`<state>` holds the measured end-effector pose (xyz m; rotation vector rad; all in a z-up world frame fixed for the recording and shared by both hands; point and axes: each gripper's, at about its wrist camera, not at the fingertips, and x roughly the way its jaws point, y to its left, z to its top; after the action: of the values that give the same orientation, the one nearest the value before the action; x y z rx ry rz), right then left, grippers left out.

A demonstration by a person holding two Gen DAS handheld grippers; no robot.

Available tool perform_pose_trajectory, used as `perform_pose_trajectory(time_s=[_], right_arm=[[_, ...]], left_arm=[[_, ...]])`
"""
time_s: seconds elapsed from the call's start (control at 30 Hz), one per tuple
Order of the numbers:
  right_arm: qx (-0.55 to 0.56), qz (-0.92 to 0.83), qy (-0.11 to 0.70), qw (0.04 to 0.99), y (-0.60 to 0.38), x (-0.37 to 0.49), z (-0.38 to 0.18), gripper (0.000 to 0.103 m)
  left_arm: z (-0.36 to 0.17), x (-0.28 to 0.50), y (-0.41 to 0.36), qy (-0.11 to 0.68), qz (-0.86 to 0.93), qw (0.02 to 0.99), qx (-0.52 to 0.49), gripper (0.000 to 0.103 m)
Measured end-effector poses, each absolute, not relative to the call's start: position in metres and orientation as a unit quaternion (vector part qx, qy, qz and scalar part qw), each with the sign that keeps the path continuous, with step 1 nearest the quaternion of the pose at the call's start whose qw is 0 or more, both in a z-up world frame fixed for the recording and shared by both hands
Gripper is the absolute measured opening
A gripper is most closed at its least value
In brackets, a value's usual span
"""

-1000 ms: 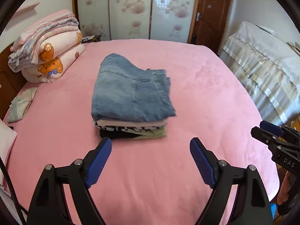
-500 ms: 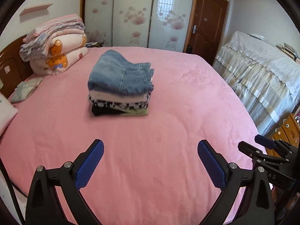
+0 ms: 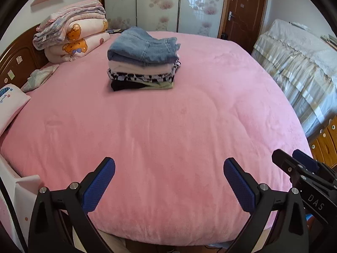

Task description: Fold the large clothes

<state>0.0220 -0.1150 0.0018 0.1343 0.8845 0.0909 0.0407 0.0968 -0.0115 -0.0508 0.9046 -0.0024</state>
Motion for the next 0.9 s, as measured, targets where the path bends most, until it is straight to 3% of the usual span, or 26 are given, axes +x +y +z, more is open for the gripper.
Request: perform_pose_trajectory(time_s=[0.9], right_arm=[[0.028,0.024,0.430,0.902,-0.112,0.005,-0.011,0.067]], left_arm=[[-0.028,0.030,0.085,0.462,0.004,0.886,-0.031,0.102]])
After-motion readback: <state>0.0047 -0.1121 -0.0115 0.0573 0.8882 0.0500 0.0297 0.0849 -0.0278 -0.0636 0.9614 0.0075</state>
